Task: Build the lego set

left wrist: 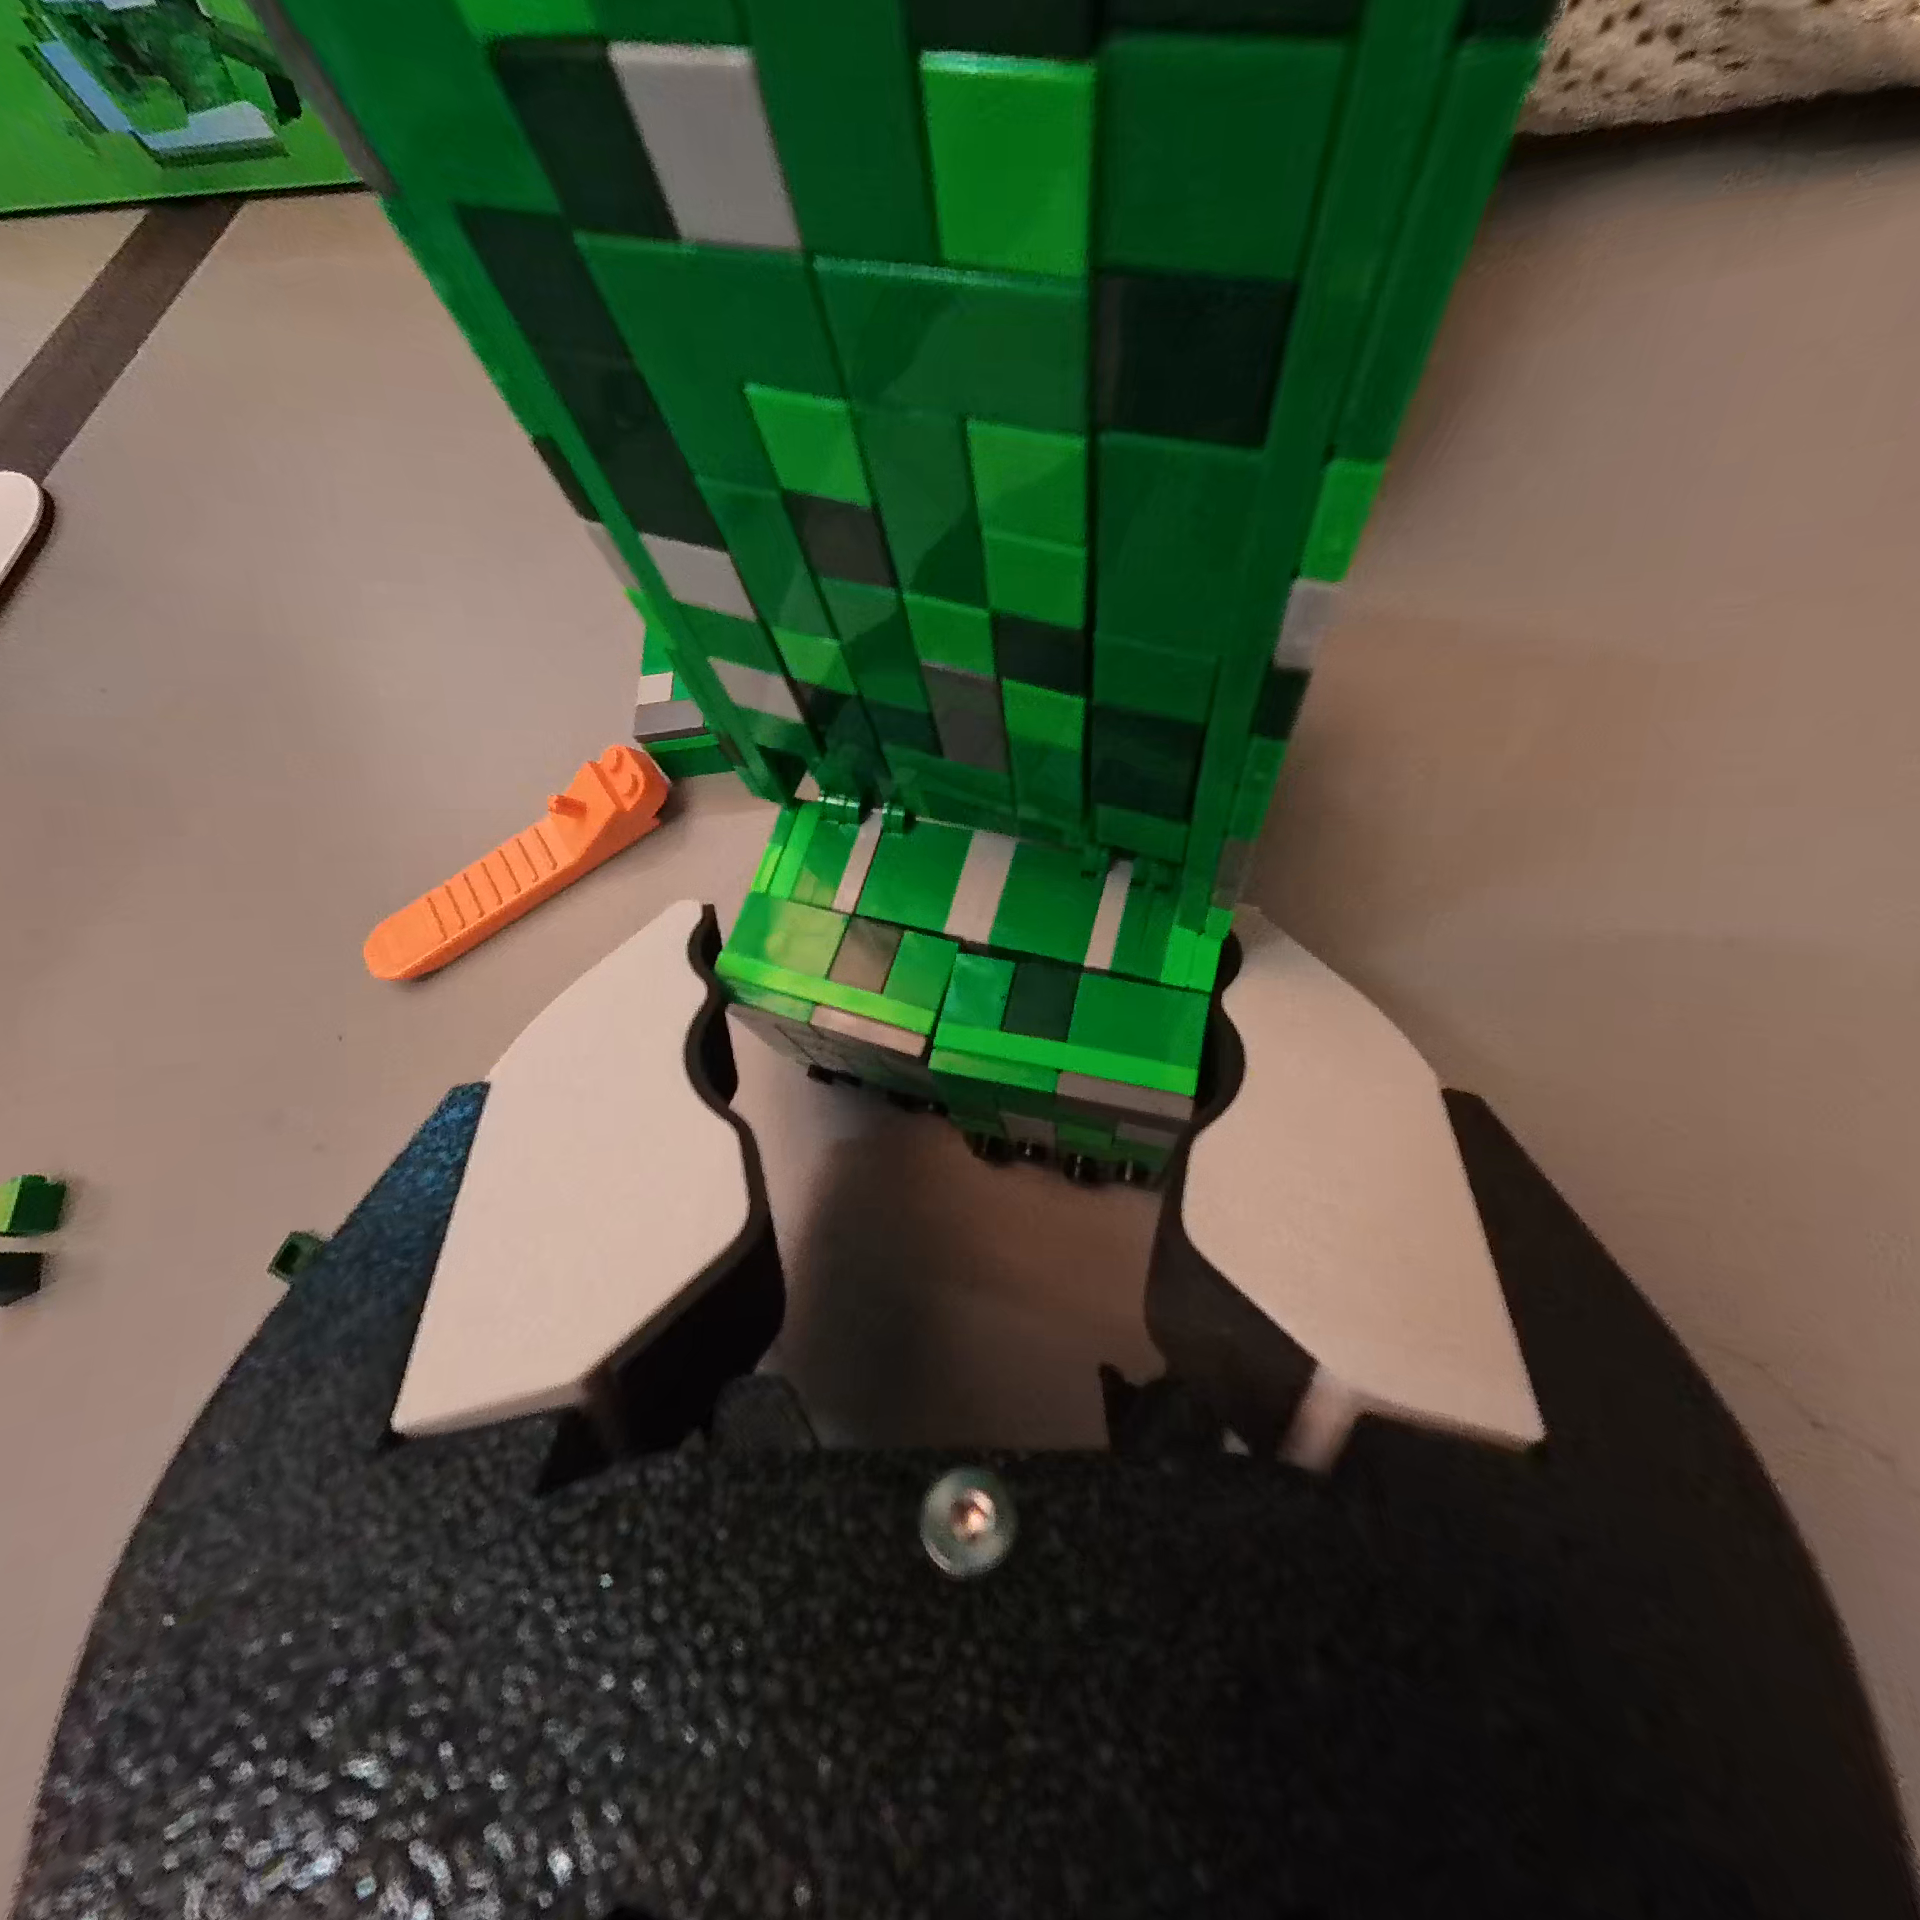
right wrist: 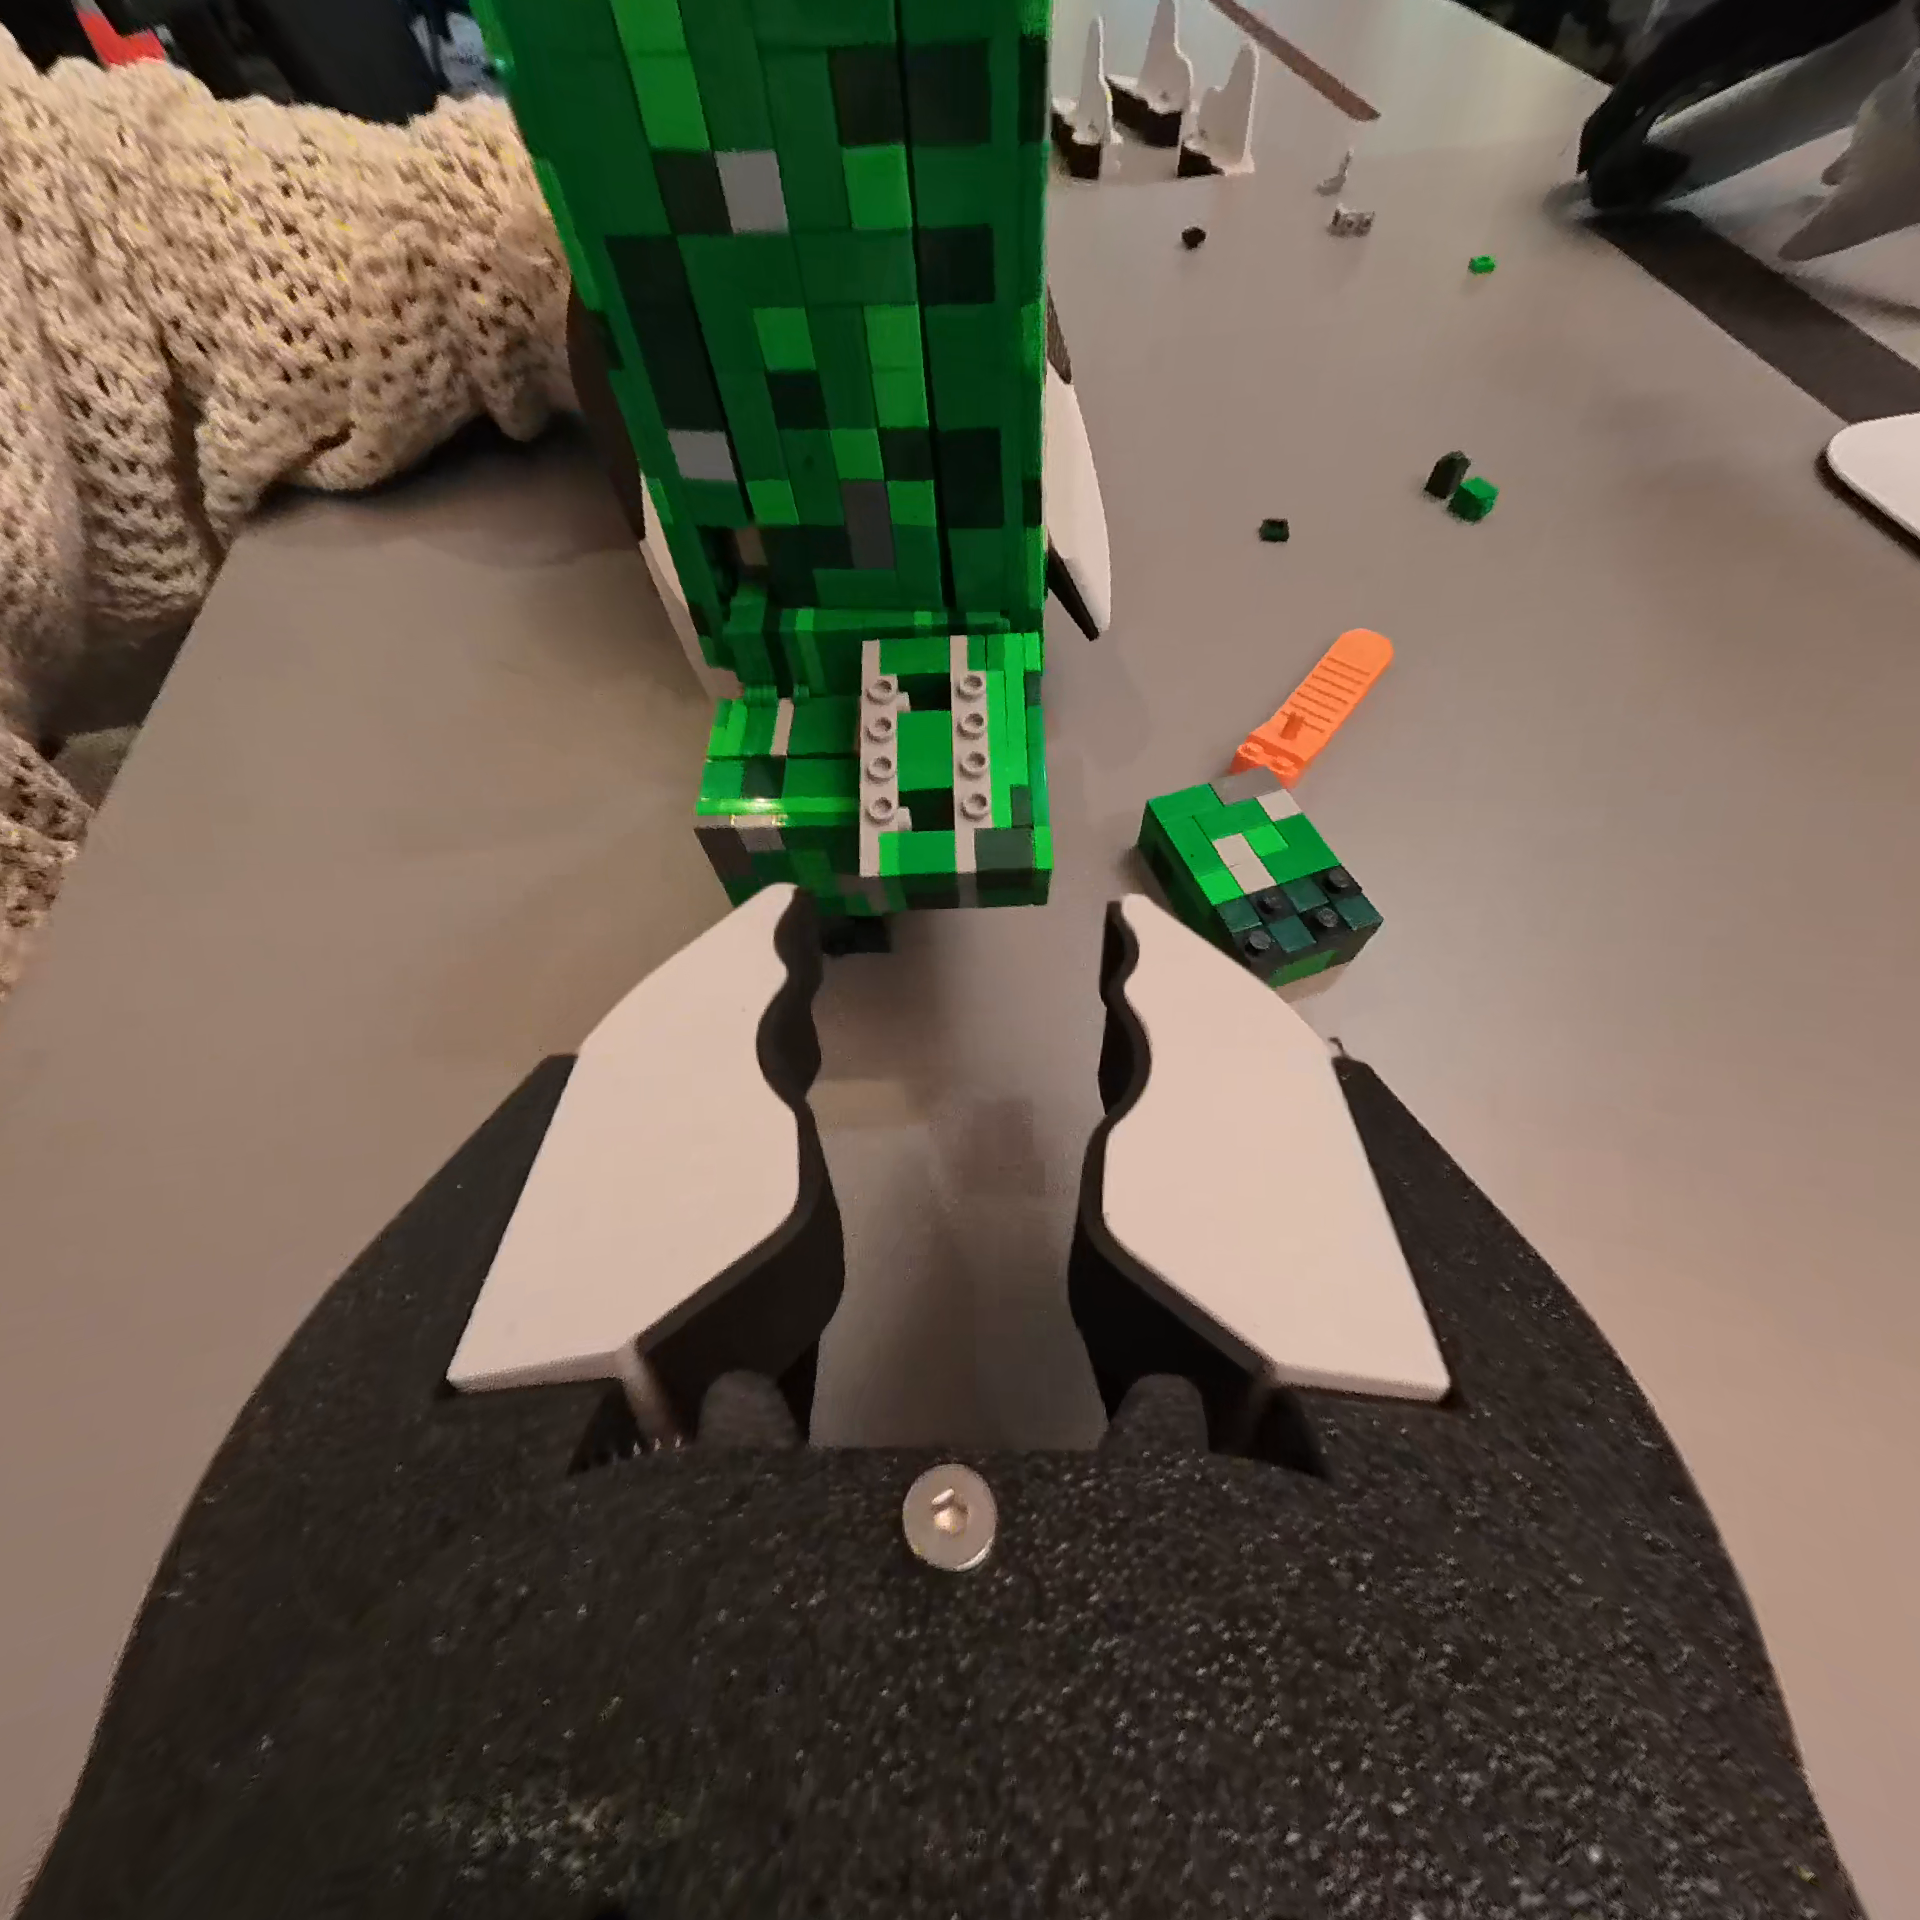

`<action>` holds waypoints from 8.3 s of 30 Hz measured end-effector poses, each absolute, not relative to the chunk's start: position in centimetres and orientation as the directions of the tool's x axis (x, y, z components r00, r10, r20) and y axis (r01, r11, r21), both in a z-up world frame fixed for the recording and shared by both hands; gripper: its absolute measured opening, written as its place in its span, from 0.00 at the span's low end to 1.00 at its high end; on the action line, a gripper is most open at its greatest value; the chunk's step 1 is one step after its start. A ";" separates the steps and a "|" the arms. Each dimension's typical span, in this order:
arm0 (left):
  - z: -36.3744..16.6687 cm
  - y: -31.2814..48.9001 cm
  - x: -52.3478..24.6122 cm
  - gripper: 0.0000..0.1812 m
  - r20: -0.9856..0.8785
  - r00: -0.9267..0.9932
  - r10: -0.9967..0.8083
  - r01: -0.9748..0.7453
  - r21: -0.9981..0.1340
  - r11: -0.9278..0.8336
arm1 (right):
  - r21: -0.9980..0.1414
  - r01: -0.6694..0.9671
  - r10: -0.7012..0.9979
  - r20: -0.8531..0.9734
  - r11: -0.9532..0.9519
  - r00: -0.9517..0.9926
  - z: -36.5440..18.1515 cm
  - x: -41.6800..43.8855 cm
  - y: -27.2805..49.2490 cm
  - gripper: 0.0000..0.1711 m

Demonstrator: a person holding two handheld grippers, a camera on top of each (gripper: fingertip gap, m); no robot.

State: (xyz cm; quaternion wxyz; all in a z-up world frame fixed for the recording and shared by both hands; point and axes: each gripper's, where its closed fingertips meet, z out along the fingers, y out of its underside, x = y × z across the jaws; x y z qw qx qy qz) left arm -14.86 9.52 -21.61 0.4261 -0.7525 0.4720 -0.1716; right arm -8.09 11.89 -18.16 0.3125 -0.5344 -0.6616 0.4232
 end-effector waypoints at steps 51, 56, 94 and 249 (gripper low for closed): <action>-21.0 8.3 -15.1 0.48 -0.135 0.488 -0.862 -0.577 -0.791 -0.203 | -0.837 0.535 0.952 -0.061 0.115 -0.300 -14.8 -9.6 15.7 0.21; -21.0 8.4 -15.1 0.48 -0.137 0.494 -0.859 -0.572 -0.795 -0.202 | -0.889 0.448 0.948 -0.051 0.100 -0.313 -11.8 -9.8 12.9 0.21; -20.9 8.0 -15.6 0.48 -0.138 0.498 -0.856 -0.570 -0.796 -0.204 | -0.888 0.435 0.963 0.032 0.151 -0.268 -15.0 -10.9 9.8 0.22; -18.4 8.9 -15.2 0.53 -0.131 0.470 -0.873 -0.429 -0.898 -0.096 | -0.819 0.574 0.926 -0.219 -0.002 -0.309 -12.5 -11.5 8.7 0.42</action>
